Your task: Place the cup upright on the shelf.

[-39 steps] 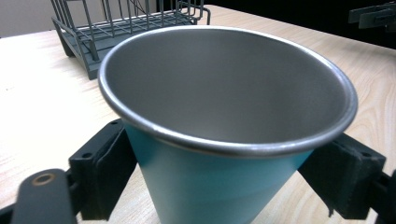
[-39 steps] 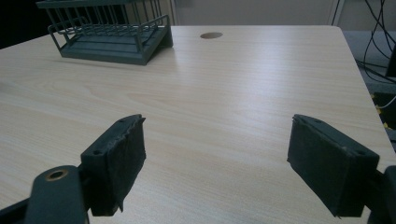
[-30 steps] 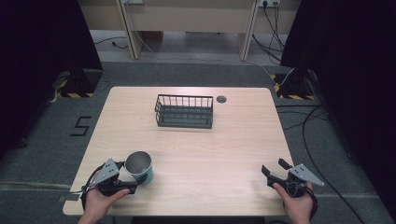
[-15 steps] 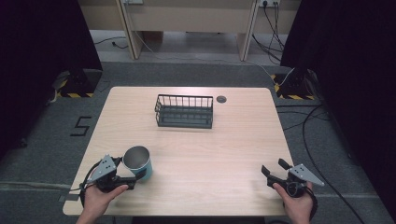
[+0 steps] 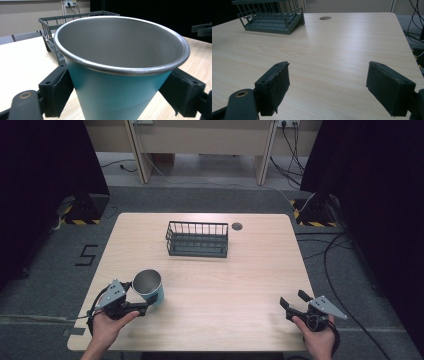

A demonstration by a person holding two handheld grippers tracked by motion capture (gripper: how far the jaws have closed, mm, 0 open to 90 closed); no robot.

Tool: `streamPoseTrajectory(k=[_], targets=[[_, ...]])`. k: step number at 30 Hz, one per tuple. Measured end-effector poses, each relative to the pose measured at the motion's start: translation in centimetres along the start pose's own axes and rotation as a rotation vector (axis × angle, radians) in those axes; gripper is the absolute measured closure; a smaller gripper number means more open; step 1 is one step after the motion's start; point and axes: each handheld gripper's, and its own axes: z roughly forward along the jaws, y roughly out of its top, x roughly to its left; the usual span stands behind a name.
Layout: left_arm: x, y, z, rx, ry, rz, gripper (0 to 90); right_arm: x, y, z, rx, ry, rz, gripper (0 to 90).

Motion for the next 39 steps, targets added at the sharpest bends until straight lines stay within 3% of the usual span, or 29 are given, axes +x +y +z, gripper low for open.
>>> streamPoseTrajectory(k=[39], targets=[[1.7,3.0,3.5,-0.021,0.046,0.004,15.9,0.2,-0.1,-0.1,-0.006,-0.009,0.002,19.2]])
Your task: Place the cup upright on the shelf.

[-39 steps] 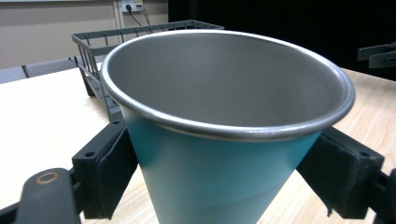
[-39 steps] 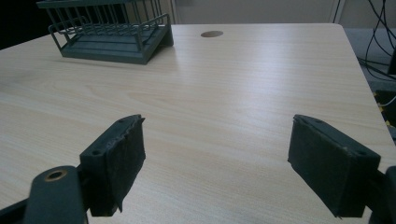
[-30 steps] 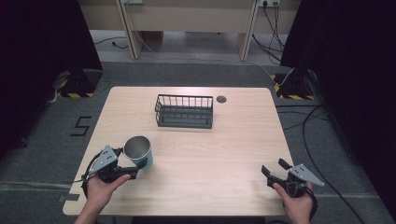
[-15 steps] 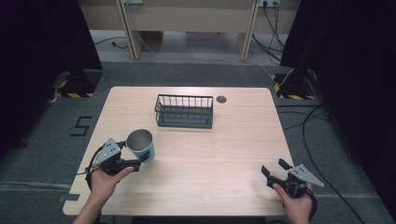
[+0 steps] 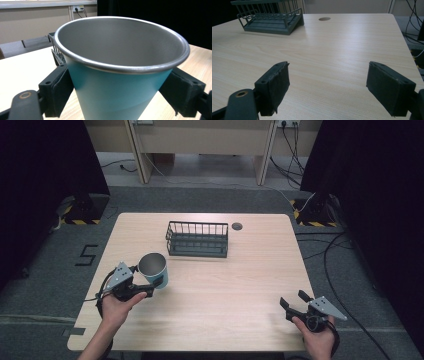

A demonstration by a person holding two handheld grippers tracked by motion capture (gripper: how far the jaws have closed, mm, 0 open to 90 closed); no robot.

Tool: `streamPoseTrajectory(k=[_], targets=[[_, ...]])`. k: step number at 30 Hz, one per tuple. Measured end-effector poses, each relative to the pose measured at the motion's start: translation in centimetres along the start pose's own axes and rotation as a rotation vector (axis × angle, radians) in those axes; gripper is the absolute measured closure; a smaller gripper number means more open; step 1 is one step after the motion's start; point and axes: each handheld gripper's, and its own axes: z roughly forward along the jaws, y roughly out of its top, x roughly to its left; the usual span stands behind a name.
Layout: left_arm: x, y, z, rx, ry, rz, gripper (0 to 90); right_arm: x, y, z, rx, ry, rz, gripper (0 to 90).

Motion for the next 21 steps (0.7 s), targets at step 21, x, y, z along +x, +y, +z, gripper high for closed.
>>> streamPoseTrajectory(k=[21], targets=[[0.0,2.0,2.8,-0.014,-0.009,0.013,15.9,0.0,0.0,0.0,0.000,0.001,-0.004,19.2]])
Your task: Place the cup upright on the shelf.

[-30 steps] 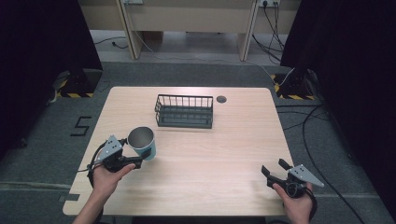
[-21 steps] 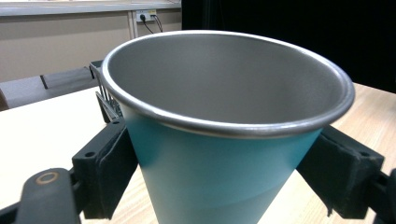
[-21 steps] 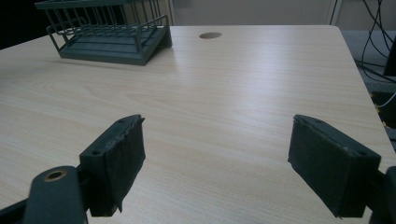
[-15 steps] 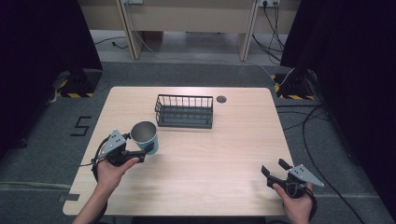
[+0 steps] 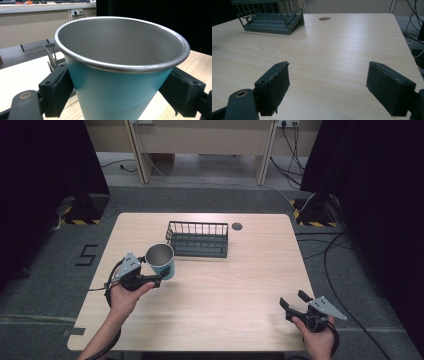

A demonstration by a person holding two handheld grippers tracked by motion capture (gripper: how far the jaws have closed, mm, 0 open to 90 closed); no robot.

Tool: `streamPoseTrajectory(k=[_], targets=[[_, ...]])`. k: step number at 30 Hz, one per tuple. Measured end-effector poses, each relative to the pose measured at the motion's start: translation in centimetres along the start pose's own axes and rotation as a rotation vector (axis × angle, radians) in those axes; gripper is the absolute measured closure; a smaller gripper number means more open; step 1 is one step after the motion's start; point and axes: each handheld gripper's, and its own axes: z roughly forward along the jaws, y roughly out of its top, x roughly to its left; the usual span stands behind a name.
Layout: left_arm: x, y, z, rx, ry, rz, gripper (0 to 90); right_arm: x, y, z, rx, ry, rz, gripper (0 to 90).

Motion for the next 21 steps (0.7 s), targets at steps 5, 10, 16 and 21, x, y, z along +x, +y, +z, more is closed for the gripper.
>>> streamPoseTrajectory(k=[5,10,16,21], targets=[[0.0,0.3,0.7,0.002,-0.003,0.000,15.9,0.0,0.0,0.0,0.000,0.000,-0.004,19.2],[0.0,0.6,1.5,-0.001,-0.004,-0.002,15.9,0.0,0.0,0.0,0.000,-0.001,-0.004,19.2],[0.0,1.0,2.2,0.001,-0.005,0.002,15.9,0.0,0.0,0.0,0.000,-0.001,-0.004,19.3],[0.0,1.3,2.8,-0.001,-0.006,-0.002,15.9,0.0,0.0,0.0,0.000,-0.001,-0.003,19.3]])
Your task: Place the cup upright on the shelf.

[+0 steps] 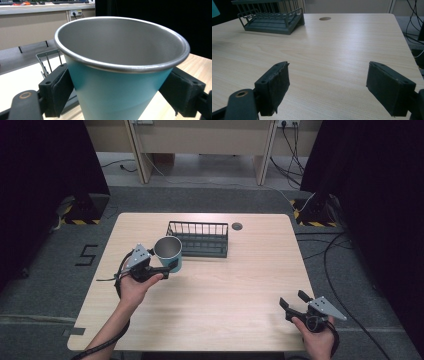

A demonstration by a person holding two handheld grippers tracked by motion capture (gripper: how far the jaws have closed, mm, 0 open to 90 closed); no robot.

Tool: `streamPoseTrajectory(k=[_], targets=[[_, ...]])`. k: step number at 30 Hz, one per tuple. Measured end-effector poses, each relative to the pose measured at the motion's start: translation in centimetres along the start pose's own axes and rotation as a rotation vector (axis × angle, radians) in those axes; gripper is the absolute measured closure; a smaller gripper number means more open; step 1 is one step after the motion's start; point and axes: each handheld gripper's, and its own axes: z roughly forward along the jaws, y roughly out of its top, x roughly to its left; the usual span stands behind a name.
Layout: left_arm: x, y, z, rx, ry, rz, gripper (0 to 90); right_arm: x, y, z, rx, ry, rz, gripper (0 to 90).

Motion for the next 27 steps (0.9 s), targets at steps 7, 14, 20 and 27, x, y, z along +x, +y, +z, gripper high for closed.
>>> streamPoseTrajectory(k=[7,14,20,27], targets=[[0.1,0.3,0.8,-0.005,0.000,-0.007,15.9,0.0,0.0,0.0,0.001,0.002,0.002,19.3],[0.1,0.7,1.6,-0.008,-0.001,-0.013,15.9,0.0,0.0,0.0,0.002,0.003,0.001,19.3],[0.1,1.0,2.4,-0.015,-0.003,-0.018,15.9,0.0,0.0,0.0,0.002,0.003,0.001,19.2],[0.2,1.3,3.2,-0.016,0.000,-0.015,15.9,0.1,0.0,0.0,0.002,0.003,0.001,19.2]])
